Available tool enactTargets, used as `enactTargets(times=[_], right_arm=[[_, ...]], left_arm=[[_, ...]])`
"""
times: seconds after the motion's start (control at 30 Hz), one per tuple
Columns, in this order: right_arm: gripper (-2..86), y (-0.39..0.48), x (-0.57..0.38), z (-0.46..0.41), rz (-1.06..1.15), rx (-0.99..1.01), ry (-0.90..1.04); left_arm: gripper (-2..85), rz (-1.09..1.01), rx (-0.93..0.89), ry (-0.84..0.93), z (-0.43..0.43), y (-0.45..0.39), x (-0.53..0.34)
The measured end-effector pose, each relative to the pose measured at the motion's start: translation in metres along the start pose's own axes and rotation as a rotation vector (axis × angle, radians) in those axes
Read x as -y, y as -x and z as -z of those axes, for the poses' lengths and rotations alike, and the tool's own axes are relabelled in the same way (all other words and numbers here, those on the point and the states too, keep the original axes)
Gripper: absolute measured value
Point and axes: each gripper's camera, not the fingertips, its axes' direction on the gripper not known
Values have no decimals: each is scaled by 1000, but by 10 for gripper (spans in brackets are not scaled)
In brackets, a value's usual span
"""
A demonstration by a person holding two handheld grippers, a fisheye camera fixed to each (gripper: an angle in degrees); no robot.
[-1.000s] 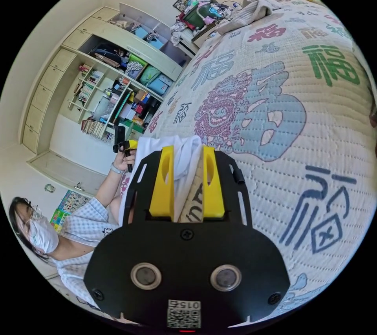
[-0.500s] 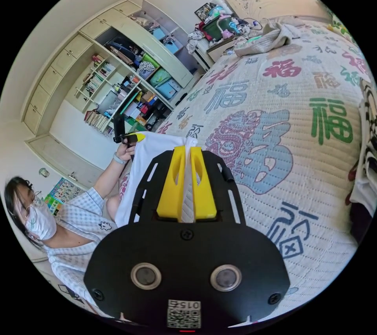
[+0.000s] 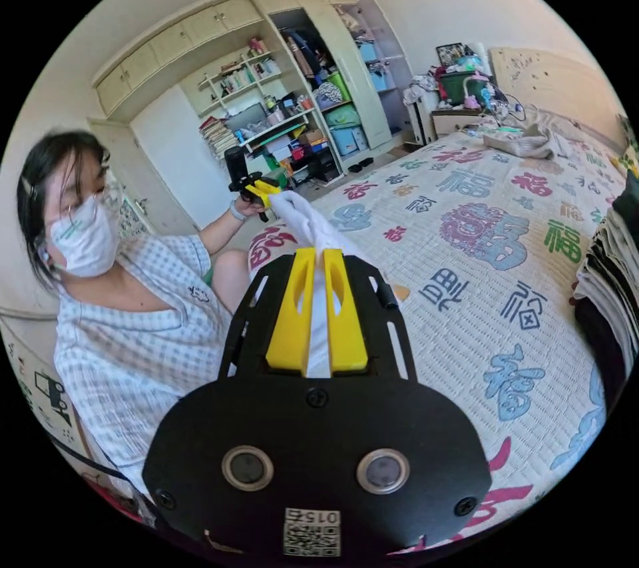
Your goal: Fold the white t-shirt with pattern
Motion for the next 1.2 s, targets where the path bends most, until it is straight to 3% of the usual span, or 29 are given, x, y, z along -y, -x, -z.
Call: enactTargets(times=[0.2, 0.33, 0.57, 0.77, 0.9, 1.2], right_arm=[[29, 47, -53, -66, -47, -72, 238], [33, 68, -66, -100, -60, -133, 307], [75, 119, -79, -110, -82, -259, 336], [89, 182, -62, -144, 76, -365, 281], [49, 191, -61, -202, 87, -420, 481], [-8, 206, -76, -217, -19, -440, 492]], left_arm=[[13, -55, -20, 242, -44, -84, -32], [23, -59, 26, 312, -70, -116, -42], [63, -34, 63, 363, -65, -156, -50], [73, -47, 228, 309, -60, -190, -47], [44, -42, 244, 381, -91, -194, -53], [1, -53, 218, 424, -107, -211, -63]])
